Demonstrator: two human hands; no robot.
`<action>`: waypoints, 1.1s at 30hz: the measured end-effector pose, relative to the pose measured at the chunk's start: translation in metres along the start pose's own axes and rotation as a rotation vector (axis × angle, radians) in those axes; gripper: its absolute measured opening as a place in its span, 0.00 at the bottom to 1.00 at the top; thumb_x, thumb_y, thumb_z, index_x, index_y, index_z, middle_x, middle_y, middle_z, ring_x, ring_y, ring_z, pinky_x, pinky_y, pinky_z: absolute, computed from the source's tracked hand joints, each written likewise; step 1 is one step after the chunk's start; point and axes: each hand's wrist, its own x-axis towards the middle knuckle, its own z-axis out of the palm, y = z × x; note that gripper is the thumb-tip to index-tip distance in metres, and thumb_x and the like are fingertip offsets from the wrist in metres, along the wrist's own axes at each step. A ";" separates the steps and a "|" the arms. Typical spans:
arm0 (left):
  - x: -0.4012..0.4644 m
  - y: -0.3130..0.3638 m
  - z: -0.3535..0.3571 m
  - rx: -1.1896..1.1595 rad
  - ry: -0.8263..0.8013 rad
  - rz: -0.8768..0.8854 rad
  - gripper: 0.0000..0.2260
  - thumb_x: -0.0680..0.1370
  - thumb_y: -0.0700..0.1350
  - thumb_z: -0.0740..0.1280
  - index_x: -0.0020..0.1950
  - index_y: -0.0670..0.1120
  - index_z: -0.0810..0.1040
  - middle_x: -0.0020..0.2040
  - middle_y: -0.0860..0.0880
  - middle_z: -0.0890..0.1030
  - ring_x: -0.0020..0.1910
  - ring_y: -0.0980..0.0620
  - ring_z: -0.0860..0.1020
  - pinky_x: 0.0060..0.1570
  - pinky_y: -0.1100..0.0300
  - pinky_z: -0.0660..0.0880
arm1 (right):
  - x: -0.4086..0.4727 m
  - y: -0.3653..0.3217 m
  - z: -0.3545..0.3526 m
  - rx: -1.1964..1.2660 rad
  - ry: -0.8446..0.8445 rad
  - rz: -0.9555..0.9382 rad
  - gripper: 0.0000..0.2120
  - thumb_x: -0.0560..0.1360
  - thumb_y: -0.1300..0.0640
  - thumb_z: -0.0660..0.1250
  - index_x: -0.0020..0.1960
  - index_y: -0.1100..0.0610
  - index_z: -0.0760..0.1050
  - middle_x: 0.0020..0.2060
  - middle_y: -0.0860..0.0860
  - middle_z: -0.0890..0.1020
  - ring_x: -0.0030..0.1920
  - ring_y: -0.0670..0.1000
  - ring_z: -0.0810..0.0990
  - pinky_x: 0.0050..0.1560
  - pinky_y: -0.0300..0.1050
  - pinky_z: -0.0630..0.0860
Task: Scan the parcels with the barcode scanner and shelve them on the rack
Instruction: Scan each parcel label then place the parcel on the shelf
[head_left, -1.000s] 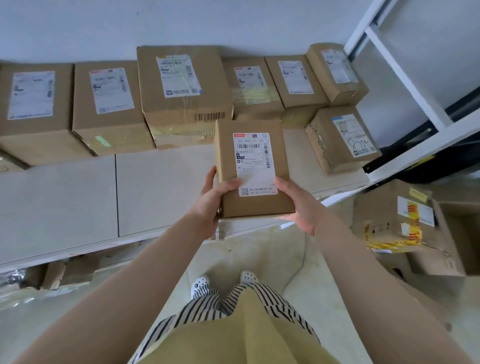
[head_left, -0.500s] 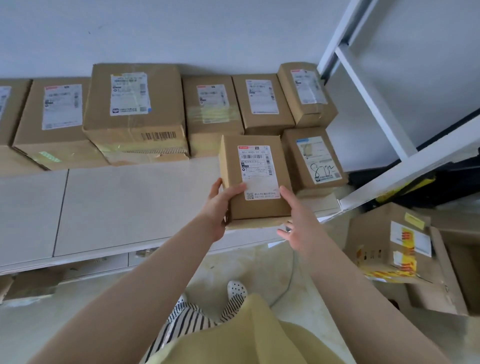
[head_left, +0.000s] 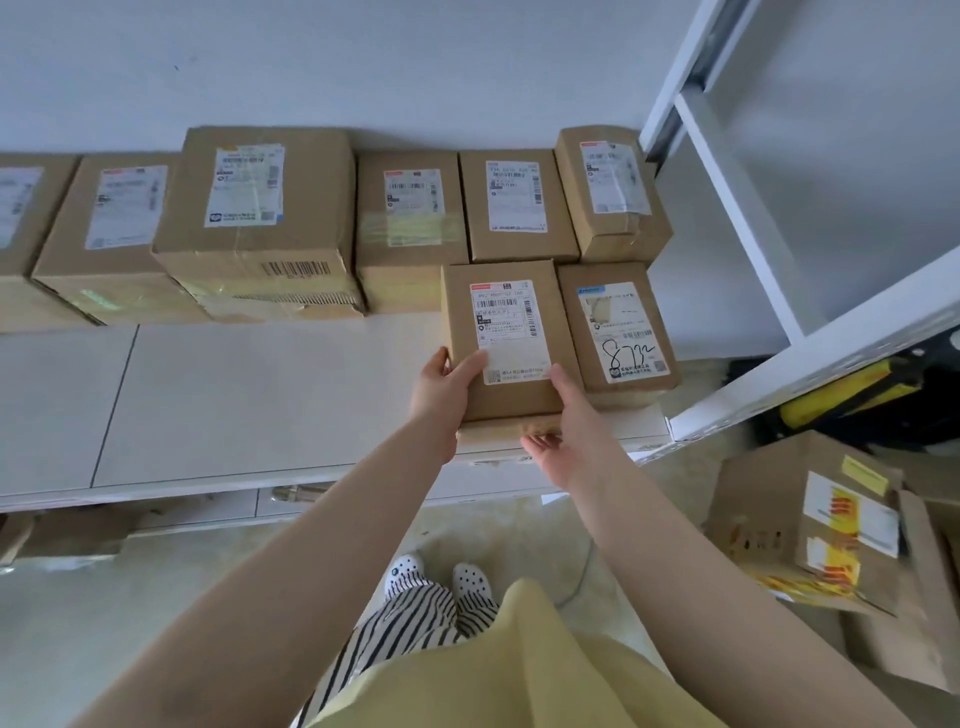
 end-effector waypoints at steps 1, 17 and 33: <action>0.000 -0.001 0.000 0.038 -0.002 0.011 0.15 0.78 0.48 0.72 0.63 0.47 0.78 0.56 0.49 0.85 0.57 0.46 0.83 0.58 0.50 0.80 | 0.000 0.000 0.001 0.013 -0.009 0.017 0.19 0.69 0.46 0.79 0.47 0.58 0.76 0.45 0.55 0.71 0.56 0.48 0.70 0.72 0.54 0.70; -0.005 0.001 -0.007 0.023 -0.060 -0.067 0.47 0.73 0.61 0.74 0.83 0.51 0.51 0.75 0.49 0.70 0.72 0.48 0.70 0.72 0.53 0.66 | -0.017 0.009 0.007 -0.079 0.042 -0.029 0.34 0.68 0.38 0.76 0.65 0.56 0.72 0.55 0.55 0.73 0.58 0.52 0.76 0.62 0.52 0.78; -0.133 -0.085 -0.284 -0.568 0.669 -0.155 0.02 0.81 0.41 0.69 0.49 0.44 0.80 0.43 0.48 0.83 0.39 0.54 0.80 0.44 0.62 0.77 | -0.011 0.169 0.107 -0.613 -0.424 -0.112 0.04 0.79 0.59 0.67 0.47 0.57 0.80 0.40 0.52 0.83 0.38 0.47 0.80 0.36 0.37 0.74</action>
